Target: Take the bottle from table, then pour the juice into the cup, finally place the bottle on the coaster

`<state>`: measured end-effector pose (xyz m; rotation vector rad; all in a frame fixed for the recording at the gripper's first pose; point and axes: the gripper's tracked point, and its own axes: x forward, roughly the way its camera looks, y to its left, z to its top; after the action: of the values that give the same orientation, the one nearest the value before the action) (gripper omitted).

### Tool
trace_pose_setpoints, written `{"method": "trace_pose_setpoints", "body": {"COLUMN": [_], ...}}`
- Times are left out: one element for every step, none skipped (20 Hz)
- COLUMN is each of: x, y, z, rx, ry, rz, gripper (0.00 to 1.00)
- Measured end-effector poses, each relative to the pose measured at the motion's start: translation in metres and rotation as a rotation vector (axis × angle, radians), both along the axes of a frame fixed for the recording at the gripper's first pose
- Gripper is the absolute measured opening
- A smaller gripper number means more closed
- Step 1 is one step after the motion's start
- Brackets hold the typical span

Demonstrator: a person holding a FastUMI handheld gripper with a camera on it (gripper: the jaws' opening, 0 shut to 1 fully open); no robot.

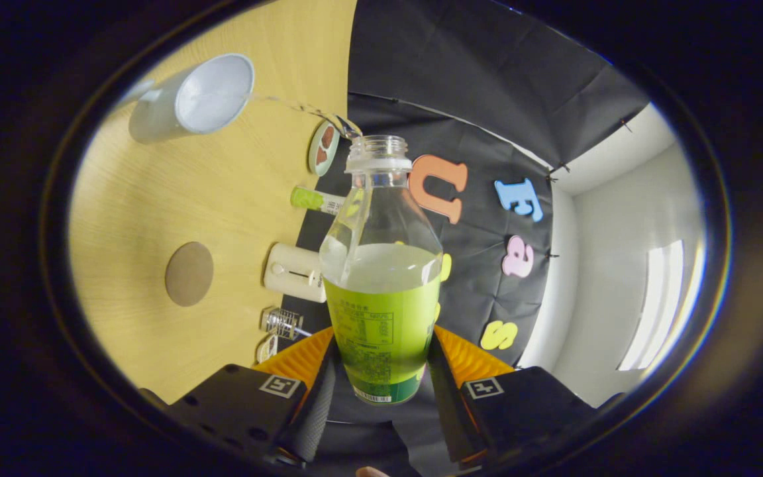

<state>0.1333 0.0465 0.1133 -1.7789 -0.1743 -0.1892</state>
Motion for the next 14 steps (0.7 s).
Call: {"method": "trace_pose_setpoints", "body": {"x": [-0.002, -0.002, -0.001, -0.001, 0.000, 0.000, 0.000, -0.001, -0.001, -0.001, -0.001, -0.001, -0.001, -0.001], "y": [-0.001, -0.003, -0.002, -0.003, -0.003, -0.004, -0.002, -0.001, -0.001, 0.000, -0.001, 0.000, 0.000, 0.000], "z": [0.001, 0.003, 0.004, 0.006, 0.007, 0.009, 0.012, 0.015, 0.018, 0.018, 0.018, 0.019, 0.019, 0.019], "rx": [0.000, -0.003, -0.007, -0.010, -0.014, -0.018, -0.022, -0.025, -0.027, -0.029, -0.032, -0.036, -0.039, -0.042], "ry": [-0.001, -0.004, -0.008, -0.010, -0.014, -0.017, -0.021, -0.026, -0.030, -0.031, -0.032, -0.034, -0.035, -0.036], "rz": [-0.001, -0.001, -0.001, -0.001, -0.001, 0.000, 0.002, 0.003, 0.005, 0.006, 0.004, 0.005, 0.004, 0.004], "gripper": [0.76, 0.76, 0.76, 0.76, 0.76, 0.76, 0.76, 0.75, 0.76, 0.76, 0.75, 0.76, 0.76, 0.75]}}
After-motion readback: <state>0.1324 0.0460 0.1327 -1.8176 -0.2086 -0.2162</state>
